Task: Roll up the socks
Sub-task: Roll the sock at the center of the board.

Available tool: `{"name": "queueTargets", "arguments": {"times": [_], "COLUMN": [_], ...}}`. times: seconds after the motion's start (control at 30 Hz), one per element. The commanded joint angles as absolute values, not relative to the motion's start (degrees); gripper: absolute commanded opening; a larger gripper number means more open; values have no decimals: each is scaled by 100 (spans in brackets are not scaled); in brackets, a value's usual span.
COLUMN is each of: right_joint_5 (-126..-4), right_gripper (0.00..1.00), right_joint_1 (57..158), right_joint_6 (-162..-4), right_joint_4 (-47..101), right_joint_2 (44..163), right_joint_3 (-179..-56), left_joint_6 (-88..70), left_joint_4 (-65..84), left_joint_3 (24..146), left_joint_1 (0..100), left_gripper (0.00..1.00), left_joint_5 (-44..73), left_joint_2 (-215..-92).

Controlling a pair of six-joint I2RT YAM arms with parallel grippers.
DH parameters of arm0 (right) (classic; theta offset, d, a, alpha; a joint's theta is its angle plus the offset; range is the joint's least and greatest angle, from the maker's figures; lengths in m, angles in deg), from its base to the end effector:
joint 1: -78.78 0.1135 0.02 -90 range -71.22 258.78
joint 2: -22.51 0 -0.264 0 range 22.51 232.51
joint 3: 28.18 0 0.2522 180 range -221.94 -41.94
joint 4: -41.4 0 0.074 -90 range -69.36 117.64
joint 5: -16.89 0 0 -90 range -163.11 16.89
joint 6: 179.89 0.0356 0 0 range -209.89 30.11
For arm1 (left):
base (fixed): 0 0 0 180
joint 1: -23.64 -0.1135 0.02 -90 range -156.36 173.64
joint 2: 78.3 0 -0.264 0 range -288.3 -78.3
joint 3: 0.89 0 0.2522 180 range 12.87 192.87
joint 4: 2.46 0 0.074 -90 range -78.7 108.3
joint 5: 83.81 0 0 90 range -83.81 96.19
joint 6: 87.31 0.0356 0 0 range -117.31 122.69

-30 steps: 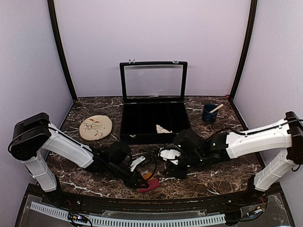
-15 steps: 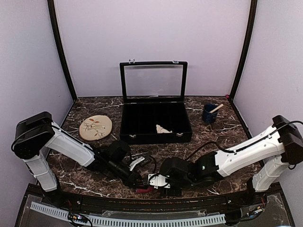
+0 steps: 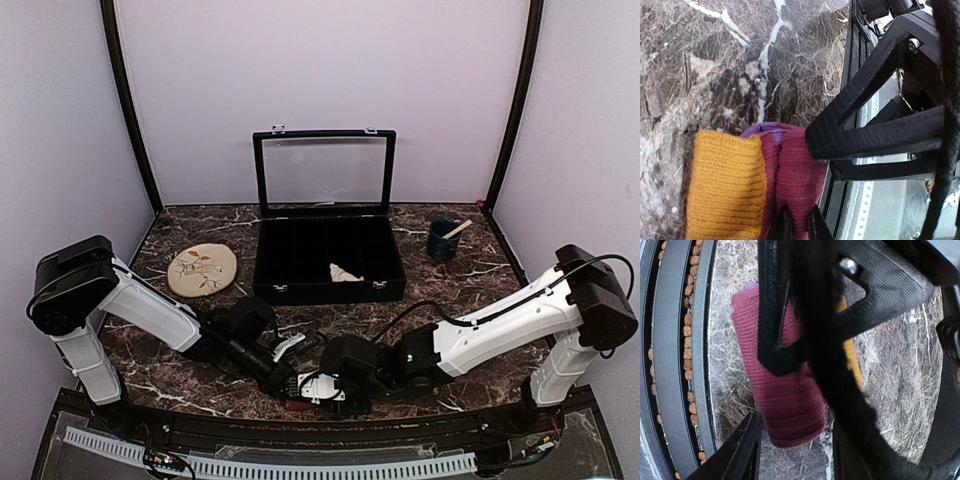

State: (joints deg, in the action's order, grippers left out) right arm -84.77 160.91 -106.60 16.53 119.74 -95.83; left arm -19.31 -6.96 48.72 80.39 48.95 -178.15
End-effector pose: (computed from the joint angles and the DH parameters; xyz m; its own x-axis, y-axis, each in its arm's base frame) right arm 0.0531 0.3317 0.1623 0.1676 -0.8439 -0.5096 -0.9458 0.0082 -0.3247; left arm 0.1423 -0.2611 0.1080 -0.6914 0.5530 -0.4649 0.6631 0.2302 -0.7123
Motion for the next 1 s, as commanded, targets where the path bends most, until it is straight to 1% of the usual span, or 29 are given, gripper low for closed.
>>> {"name": "queueTargets", "arguments": {"times": [0.0,0.27,0.53,0.63,0.83,0.87,0.97], "right_joint_5": [-8465,-8257,-8111,-8079,-8038,-8038,-7987], "right_gripper": [46,44,37,29,2,0,0], "right_joint_1": [16158,16175,16185,16185,16181,16177,16161], "right_joint_6": [-10838,-10888,-10913,-10908,-10842,-10827,-10765], "right_joint_4": [1751,1703,1716,1710,1652,1639,1569], "right_joint_2": [12115,12251,12423,12488,12562,12567,12628], "right_joint_3": [-9770,-9825,-9888,-9899,-9907,-9908,-9923], "left_joint_6": [-1804,-1765,-1761,-1749,-1709,-1716,-1747], "left_joint_4": [383,383,366,373,392,392,427], "left_joint_3": [4602,4623,4647,4651,4665,4662,4637], "left_joint_1": [8029,7972,7948,7939,7904,7897,7871], "left_gripper": [0,0,0,0,0,0,0], "left_joint_5": [4674,4751,4801,4820,4818,4820,4749], "left_joint_2": [-18148,-18205,-18263,-18270,-18271,-18267,-18248]}}
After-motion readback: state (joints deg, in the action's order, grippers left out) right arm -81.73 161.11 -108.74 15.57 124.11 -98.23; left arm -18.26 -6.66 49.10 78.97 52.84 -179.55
